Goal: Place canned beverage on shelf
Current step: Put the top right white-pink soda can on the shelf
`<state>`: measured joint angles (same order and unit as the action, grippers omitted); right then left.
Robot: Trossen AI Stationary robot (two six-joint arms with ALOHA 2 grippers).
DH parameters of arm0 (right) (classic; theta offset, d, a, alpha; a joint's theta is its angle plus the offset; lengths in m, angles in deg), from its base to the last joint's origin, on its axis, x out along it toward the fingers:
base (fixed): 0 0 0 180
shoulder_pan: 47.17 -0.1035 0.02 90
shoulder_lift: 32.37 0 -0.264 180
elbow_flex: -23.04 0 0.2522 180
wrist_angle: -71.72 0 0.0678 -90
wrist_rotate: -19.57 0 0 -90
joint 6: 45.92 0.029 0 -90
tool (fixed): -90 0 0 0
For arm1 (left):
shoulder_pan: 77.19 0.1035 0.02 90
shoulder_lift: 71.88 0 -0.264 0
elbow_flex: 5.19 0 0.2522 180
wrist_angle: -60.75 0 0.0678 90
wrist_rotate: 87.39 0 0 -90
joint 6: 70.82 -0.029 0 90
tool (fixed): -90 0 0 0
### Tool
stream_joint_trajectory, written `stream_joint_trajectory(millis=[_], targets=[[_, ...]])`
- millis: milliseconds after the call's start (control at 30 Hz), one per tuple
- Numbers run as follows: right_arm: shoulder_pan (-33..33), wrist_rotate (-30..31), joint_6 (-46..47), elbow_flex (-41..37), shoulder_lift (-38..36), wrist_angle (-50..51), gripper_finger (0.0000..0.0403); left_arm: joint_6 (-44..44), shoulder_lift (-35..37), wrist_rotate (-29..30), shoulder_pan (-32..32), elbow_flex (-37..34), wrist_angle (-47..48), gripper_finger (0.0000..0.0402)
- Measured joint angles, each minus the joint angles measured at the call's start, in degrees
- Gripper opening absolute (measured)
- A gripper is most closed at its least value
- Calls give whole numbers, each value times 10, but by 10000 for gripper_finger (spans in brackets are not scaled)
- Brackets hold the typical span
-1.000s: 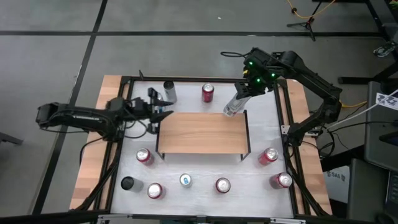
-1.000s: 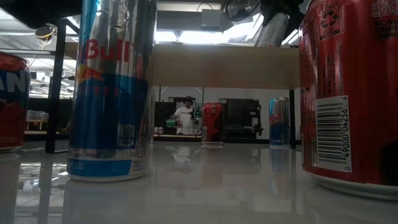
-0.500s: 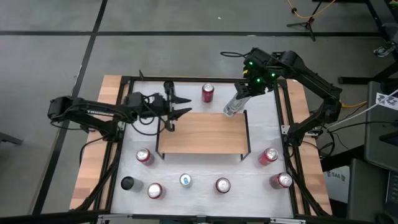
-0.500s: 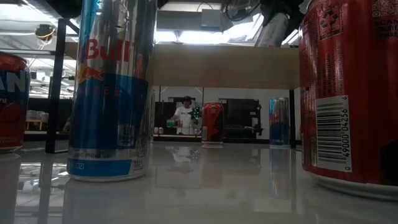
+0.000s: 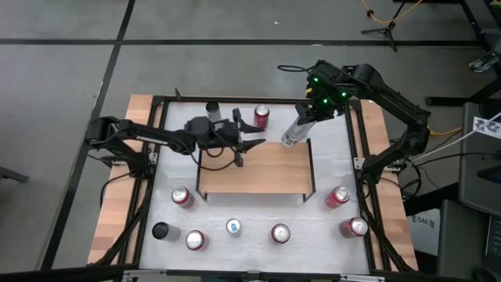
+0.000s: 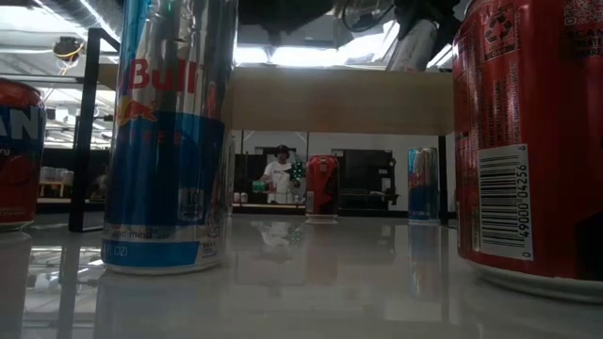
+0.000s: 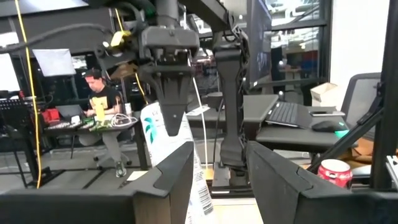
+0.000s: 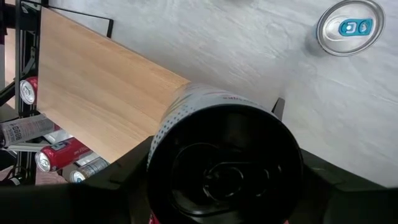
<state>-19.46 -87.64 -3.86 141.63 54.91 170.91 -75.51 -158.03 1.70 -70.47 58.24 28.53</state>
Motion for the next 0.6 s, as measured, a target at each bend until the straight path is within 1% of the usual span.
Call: stream_joint_trajectory(millis=[67, 167, 333, 600], targets=[[-7, 2, 1, 0, 0, 0, 253, 0, -16, 0, 0, 11, 0, 144], [-26, 29, 14, 0, 0, 0, 253, 1, -37, 0, 0, 22, 0, 144], [-62, 31, 16, 0, 0, 0, 253, 1, -60, 0, -4, 36, 1, 144], [-101, 48, 36, 0, 0, -5, 253, 0, -66, 0, -16, 41, 0, 144]])
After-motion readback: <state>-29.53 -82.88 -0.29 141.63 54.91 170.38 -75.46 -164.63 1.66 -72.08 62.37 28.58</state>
